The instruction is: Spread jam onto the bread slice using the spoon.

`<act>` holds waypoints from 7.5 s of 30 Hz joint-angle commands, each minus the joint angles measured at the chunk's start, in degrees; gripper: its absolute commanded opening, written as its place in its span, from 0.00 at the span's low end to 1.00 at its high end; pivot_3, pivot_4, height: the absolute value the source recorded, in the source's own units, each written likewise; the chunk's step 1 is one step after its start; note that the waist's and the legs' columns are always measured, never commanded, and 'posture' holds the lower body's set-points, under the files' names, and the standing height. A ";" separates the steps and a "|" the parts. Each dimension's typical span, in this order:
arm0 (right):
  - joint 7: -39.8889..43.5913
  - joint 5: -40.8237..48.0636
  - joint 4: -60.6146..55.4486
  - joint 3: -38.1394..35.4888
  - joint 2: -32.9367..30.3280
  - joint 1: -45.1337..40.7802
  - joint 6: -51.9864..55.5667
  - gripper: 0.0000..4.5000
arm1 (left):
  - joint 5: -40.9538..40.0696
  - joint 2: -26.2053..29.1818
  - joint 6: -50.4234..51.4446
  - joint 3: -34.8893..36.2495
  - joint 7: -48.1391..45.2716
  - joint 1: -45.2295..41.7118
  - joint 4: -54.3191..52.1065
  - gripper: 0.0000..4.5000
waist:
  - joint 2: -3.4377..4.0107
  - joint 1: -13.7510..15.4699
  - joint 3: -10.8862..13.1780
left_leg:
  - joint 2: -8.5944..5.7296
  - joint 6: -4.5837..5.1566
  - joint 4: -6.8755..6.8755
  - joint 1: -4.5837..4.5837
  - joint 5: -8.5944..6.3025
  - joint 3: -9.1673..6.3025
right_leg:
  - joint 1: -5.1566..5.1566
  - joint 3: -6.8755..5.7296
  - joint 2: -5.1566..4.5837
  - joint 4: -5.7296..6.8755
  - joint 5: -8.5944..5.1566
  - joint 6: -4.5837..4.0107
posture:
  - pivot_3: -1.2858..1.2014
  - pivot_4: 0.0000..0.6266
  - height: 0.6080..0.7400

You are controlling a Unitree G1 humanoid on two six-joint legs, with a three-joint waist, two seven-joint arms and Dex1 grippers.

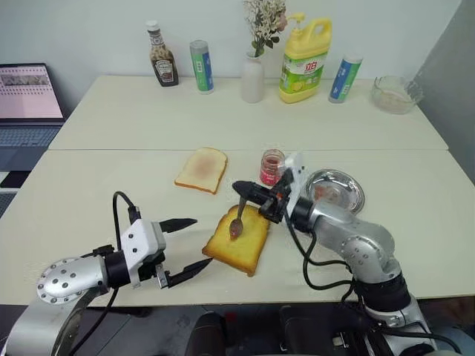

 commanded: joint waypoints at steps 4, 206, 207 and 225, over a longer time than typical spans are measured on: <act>5.88 -5.38 -3.52 1.38 -1.28 0.45 -7.64 0.01 | 1.13 -0.07 -2.22 -1.91 -0.06 -0.85 0.49 1.00 | -0.01 0.00 0.00 | 0.00 0.00 0.00 -0.01 0.00 -0.01 | 0.00 -0.01 0.00 0.00 0.00 0.00 | 0.52 0.24 1.00; 9.75 -13.02 24.69 -33.53 -19.43 8.33 -26.96 1.00 | 9.28 -11.70 9.75 -28.19 -2.63 -47.12 14.41 1.00 | -0.02 0.67 -0.14 | -0.06 0.00 0.09 0.15 0.02 -0.04 | 0.25 0.08 0.11 0.06 0.04 0.02 | 0.52 0.24 1.00; 10.19 -11.78 23.21 -34.03 -19.56 8.51 -25.82 1.00 | 9.25 -11.46 9.82 -27.63 -2.32 -47.07 14.50 1.00 | -0.02 0.70 -0.14 | -0.06 0.00 0.09 0.15 0.02 -0.04 | 0.25 0.08 0.11 0.06 0.04 0.02 | 0.52 0.24 1.00; 32.69 0.91 -11.37 -36.44 -39.64 34.79 -10.35 1.00 | 6.90 9.35 9.64 -12.76 -8.11 -27.68 12.70 1.00 | -0.04 1.17 -0.14 | -0.05 0.01 0.07 0.43 0.01 -0.02 | 0.53 0.04 0.03 -0.03 -0.12 0.27 | 0.52 0.24 1.00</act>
